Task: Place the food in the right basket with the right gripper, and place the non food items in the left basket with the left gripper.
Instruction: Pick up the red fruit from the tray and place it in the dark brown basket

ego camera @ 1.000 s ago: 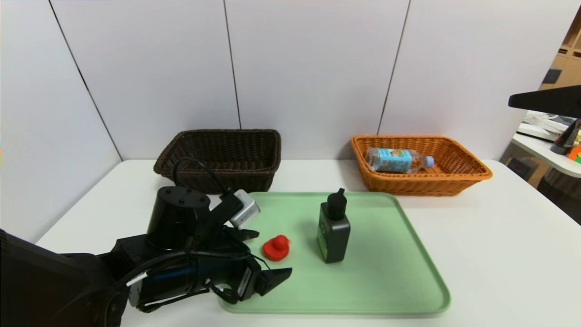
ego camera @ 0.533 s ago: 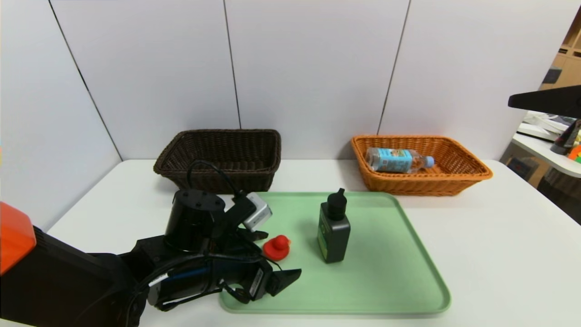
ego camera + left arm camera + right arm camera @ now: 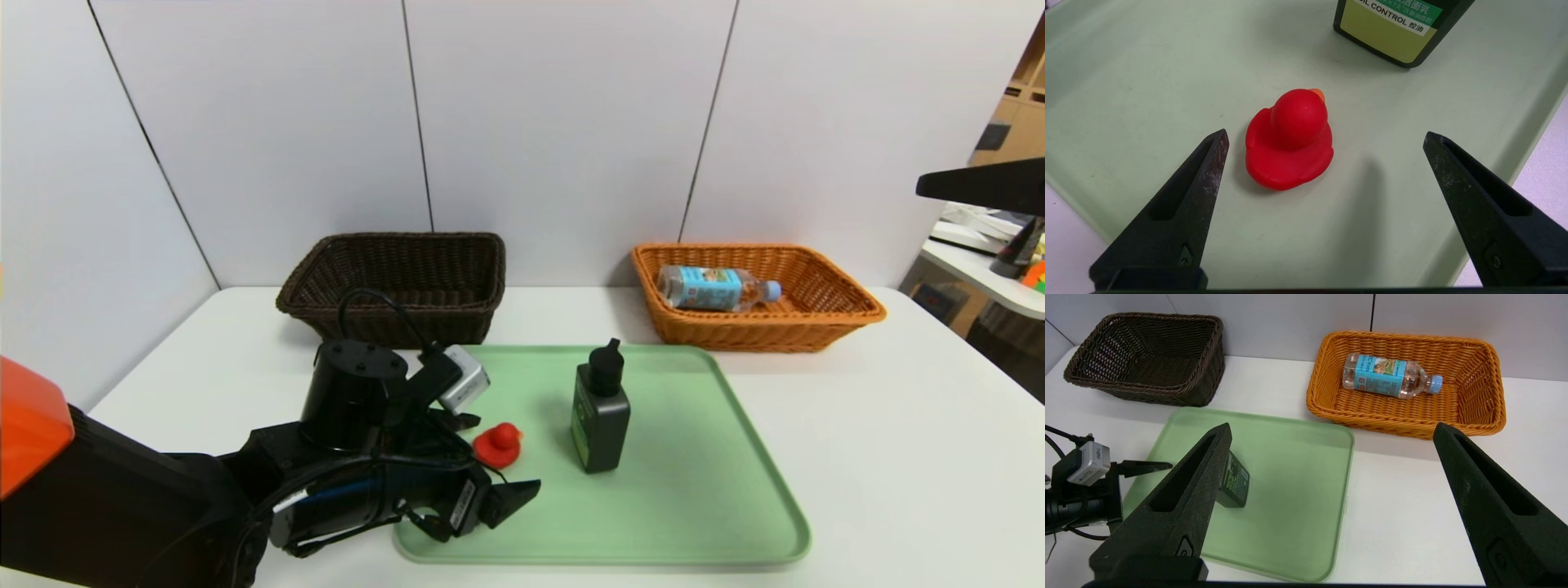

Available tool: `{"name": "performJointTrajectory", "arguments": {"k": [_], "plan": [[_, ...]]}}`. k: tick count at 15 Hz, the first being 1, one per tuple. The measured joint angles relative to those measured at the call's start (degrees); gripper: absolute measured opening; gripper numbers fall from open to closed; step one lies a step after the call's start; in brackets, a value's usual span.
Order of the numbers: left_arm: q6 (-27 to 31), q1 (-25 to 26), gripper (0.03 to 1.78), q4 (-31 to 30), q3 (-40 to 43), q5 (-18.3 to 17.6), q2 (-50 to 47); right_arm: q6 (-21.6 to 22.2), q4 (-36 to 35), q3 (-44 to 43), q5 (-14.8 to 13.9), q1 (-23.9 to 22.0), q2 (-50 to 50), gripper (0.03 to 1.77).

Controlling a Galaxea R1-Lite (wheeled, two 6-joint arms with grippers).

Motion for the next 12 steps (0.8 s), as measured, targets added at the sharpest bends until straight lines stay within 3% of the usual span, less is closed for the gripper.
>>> {"name": "performJointTrajectory", "arguments": {"k": [12], "plan": [[0.02, 0.15, 1.69, -0.09, -0.60, 0.06, 2.34, 0.00, -0.11, 0.66, 0.02, 0.00, -0.41, 1.70]]}}
